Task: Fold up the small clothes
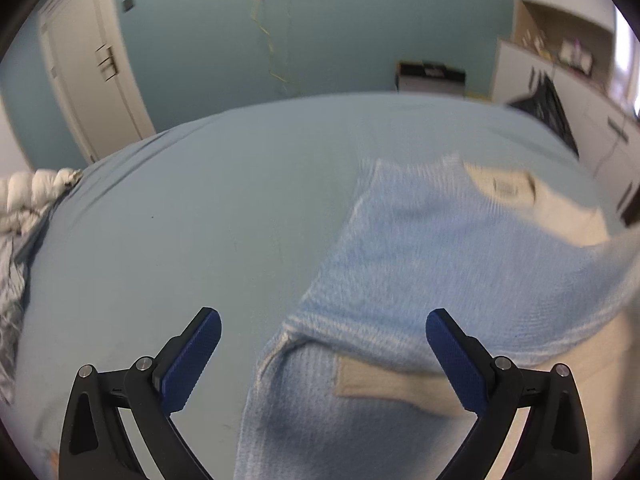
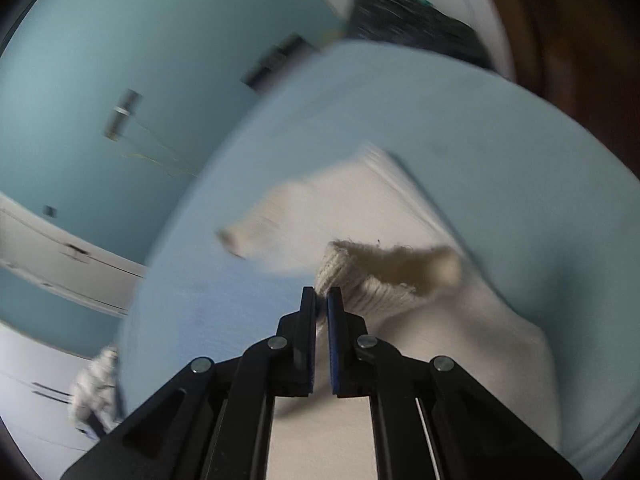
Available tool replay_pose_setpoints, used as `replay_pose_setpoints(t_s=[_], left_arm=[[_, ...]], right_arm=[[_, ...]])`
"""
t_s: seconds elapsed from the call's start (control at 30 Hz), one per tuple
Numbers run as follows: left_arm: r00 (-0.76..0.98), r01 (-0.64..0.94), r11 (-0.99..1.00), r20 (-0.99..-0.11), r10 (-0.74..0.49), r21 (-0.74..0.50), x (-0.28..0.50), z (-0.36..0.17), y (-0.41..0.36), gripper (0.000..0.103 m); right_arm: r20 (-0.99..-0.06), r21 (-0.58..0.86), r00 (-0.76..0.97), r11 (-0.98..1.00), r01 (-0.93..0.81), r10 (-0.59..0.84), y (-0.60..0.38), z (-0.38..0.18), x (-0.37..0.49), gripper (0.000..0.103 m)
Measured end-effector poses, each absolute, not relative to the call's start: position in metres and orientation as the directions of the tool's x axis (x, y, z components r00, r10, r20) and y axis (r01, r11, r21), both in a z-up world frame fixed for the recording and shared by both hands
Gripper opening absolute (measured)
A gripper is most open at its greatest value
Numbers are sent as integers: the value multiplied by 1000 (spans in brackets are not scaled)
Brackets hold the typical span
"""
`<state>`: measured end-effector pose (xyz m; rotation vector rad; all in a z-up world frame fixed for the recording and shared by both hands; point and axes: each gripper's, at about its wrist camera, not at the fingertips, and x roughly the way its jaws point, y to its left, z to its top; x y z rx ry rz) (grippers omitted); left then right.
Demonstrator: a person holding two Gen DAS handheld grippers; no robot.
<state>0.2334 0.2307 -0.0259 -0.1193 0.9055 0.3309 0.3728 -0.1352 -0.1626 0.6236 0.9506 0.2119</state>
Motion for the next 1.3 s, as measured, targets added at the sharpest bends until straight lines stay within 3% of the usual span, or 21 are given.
replay_pose_setpoints(t_s=[0.13,0.27,0.33,0.4,0.5,0.6,0.73,0.8,0.87,0.93,1.0,1.07,1.13,1.2,1.3], left_arm=[[620,-365,930,-756,209,-42,227,-14,241,103],[652,-378,915,-742,155,-142,221,-13,255,103],[643,-388,906,-754,136,-168,219,-19,261,103],[628,-394,902,-768,124,-176,218,-25,266,103],[609,-401,902,-782,131,-161,218,-32,270,103],[586,-408,910,-787,195,-79,222,-34,267,103],[587,-349,932,-752,300,99,241,-33,243,103],[576,-266,944,-752,319,197,263,-39,223,103],[570,-194,949,-758,317,250,284,-49,202,103],[553,-142,955,-780,294,259,302,-63,183,103],[516,-126,958,-808,284,256,319,-85,170,103],[412,-139,949,-854,317,285,330,-123,165,103],[347,-213,951,-893,286,222,327,-154,177,103],[399,-305,948,-892,211,87,315,-152,192,103],[441,-255,963,-875,197,88,308,-137,195,103]], right_arm=[[-605,538,664,841,-66,439,-86,-79,393,2],[-445,552,640,755,-354,626,-42,-9,385,1],[-399,502,647,745,-439,650,-37,8,375,1],[-394,525,654,742,-416,646,-51,-1,376,1],[-471,537,666,787,-304,579,-90,-48,380,1],[-645,477,603,864,-162,469,-134,-130,374,2],[-903,414,233,876,249,360,-205,-273,366,9],[-926,367,213,877,309,312,-227,-289,357,8],[-930,345,222,903,255,293,-222,-281,356,11],[-943,268,251,946,183,219,-192,-258,361,35],[-915,285,320,955,81,246,-154,-229,363,53],[-871,317,399,948,8,287,-116,-201,366,64],[-834,335,452,941,-40,316,-77,-184,368,91],[-837,304,450,949,-87,310,-41,-184,374,92],[-900,164,372,966,-198,229,18,-219,378,92]])
